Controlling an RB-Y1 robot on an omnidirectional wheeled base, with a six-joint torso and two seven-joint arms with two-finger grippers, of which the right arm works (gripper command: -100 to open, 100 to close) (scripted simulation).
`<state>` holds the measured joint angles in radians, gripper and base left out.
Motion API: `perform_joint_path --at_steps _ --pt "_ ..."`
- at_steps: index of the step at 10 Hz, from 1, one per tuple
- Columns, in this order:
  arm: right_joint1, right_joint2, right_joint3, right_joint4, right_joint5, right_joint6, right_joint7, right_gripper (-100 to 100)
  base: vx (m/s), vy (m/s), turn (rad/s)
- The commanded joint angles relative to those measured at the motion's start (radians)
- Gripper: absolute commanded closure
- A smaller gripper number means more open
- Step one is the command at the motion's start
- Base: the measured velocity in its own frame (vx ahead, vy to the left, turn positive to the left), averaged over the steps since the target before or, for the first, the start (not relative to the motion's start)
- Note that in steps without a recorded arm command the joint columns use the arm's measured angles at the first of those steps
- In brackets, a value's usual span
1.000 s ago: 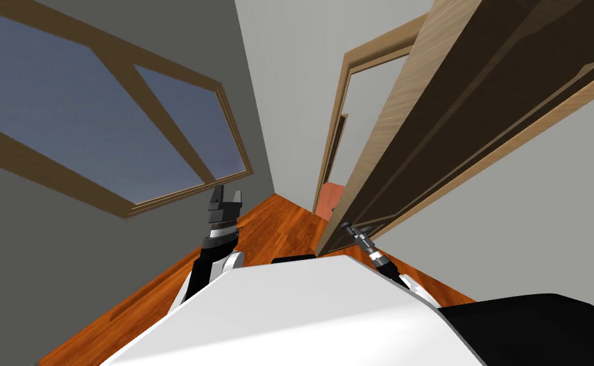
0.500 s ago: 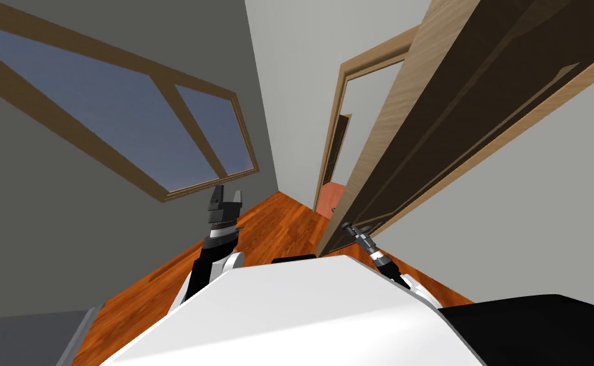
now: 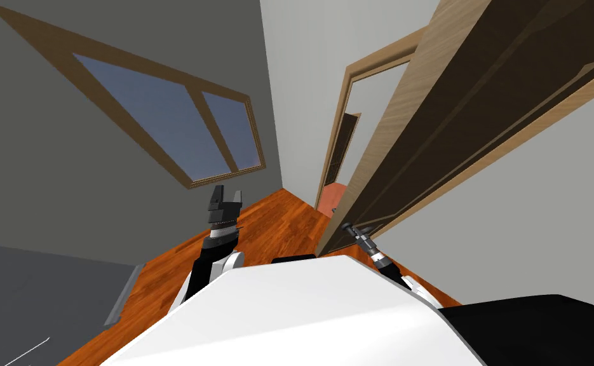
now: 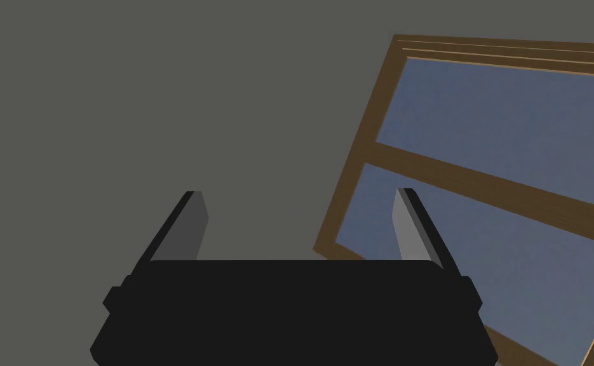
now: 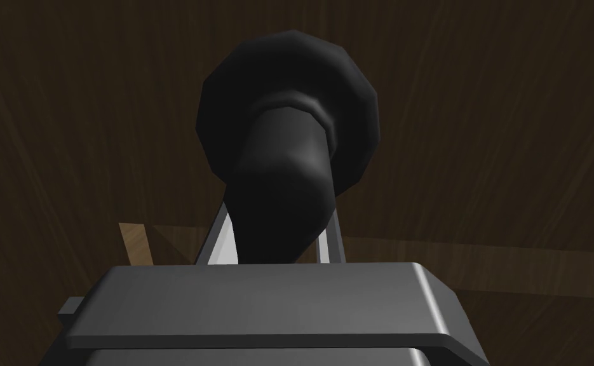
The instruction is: Pull the door open
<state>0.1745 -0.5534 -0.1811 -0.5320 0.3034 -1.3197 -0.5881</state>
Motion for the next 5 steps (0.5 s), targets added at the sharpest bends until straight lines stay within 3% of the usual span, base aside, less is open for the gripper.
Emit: perform_joint_path --at_steps 1,5 --pt "0.001 -0.007 -0.008 0.008 0.001 -0.011 0.001 100 -0.184 -0.078 0.184" --pt "-0.001 -0.011 -0.016 0.028 0.008 -0.034 0.001 100 -0.201 -0.072 0.159"
